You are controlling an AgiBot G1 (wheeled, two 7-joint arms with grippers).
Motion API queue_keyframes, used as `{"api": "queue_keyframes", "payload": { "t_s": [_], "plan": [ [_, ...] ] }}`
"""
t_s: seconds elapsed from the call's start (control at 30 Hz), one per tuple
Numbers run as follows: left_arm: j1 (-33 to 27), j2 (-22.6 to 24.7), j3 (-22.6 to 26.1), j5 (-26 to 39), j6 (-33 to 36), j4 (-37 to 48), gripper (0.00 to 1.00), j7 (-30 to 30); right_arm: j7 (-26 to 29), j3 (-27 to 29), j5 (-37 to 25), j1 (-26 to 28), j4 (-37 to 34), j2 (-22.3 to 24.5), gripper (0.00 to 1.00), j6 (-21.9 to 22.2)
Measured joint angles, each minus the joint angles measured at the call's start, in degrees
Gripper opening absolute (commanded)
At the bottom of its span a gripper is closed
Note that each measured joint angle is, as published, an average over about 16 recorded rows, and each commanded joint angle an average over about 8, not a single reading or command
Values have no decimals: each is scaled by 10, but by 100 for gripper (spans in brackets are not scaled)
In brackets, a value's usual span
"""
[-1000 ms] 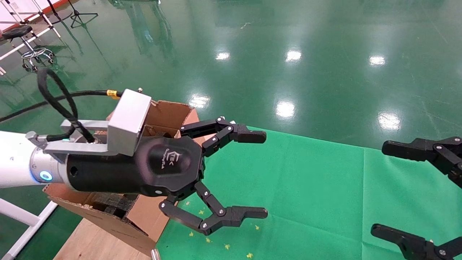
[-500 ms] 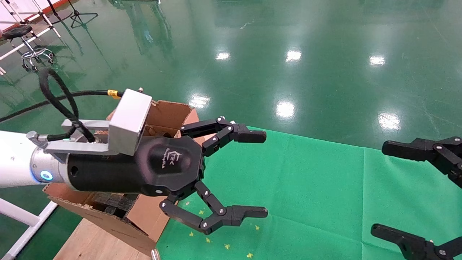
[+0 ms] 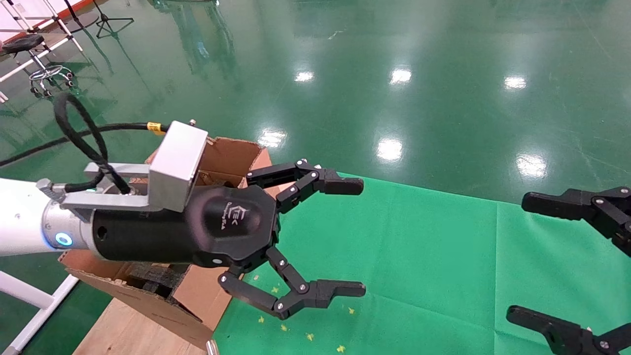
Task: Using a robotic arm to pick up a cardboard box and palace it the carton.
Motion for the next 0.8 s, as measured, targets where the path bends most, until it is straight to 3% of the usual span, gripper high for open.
{"api": "queue_keyframes", "payload": {
  "t_s": [0.8],
  "plan": [
    [0,0,0,0,0,0,100,0,0,0,0,0,0,0,100,0]
  ]
}}
